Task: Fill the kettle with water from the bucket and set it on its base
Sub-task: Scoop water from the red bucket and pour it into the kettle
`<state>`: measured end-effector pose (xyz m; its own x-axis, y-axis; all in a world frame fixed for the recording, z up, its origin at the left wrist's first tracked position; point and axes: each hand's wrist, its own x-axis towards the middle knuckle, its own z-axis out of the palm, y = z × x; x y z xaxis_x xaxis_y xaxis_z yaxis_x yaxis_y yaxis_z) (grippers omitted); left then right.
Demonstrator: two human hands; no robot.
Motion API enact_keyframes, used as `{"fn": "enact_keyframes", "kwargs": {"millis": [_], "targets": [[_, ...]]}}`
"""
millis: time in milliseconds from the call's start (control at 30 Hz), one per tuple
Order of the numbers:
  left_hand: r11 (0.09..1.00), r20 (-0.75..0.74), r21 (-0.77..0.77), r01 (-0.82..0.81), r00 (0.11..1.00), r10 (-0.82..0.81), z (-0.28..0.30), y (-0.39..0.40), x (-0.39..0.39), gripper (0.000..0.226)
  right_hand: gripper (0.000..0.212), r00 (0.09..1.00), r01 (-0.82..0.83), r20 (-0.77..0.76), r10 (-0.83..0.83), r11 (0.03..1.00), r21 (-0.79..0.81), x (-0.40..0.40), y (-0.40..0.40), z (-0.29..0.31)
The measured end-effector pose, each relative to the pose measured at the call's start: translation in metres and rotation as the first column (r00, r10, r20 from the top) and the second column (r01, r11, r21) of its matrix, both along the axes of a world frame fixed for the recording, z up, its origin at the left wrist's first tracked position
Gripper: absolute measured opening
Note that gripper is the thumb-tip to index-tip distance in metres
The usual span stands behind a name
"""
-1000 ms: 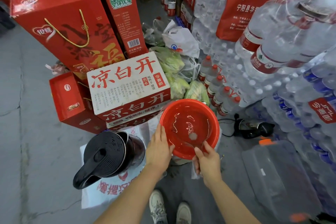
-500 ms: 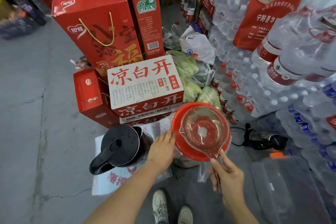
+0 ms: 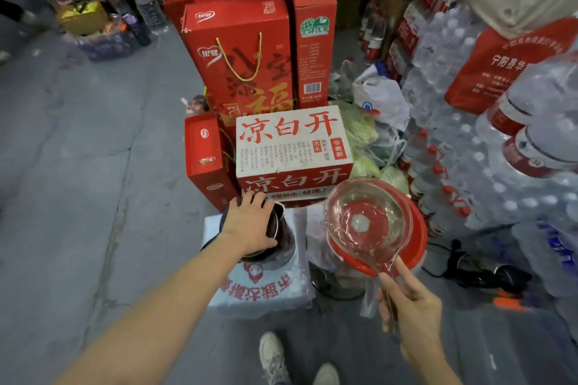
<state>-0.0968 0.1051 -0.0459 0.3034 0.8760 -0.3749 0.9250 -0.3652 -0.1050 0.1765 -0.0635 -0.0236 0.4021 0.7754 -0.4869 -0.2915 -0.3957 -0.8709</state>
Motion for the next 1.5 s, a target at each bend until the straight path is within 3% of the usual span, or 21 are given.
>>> {"fn": "enact_keyframes", "kwargs": {"millis": [67,267,400,500,633,1000,1167,1333,1500], "targets": [[0.998,0.043,0.055,0.002,0.999,-0.004,0.010,-0.002,-0.001,0.090,0.060,1.000,-0.022,0.003,0.022,1.000,0.004,-0.005,-0.001,0.003],[0.967,0.380,0.209,-0.146,0.923,0.057,0.044,-0.035,-0.048,0.081,0.059,0.997,-0.073,-0.003,0.073,0.997,0.023,-0.031,0.001,0.018],[0.883,0.676,0.181,-0.432,0.707,0.208,0.045,-0.064,-0.080,0.057,0.059,0.995,-0.097,0.004,0.097,0.995,0.028,-0.057,0.004,0.023],[0.849,0.778,0.091,-0.520,0.570,0.265,0.042,-0.076,-0.088,0.059,0.058,0.994,-0.113,0.013,0.113,0.993,0.041,-0.078,0.006,0.028],[0.855,0.802,0.024,-0.518,0.521,0.293,0.039,-0.083,-0.089,0.077,0.059,0.987,-0.140,0.087,0.136,0.989,0.040,-0.098,0.007,0.029],[0.807,0.817,-0.082,-0.584,0.425,0.390,0.037,-0.095,-0.102,0.082,0.056,0.905,-0.195,0.383,0.185,0.981,-0.015,-0.118,0.012,0.010],[0.772,0.826,-0.141,-0.620,0.357,0.437,0.036,-0.098,-0.101,0.082,0.057,0.804,-0.184,0.562,0.194,0.980,-0.074,-0.120,0.012,-0.001],[0.706,0.837,-0.307,-0.638,0.172,0.520,0.042,-0.097,-0.095,0.077,0.062,0.712,-0.222,0.667,0.219,0.972,-0.081,-0.126,0.018,-0.005],[0.719,0.823,-0.363,-0.592,0.158,0.546,0.041,-0.091,-0.102,0.078,0.055,0.618,-0.253,0.751,0.231,0.963,-0.087,-0.137,0.019,0.014]]}}
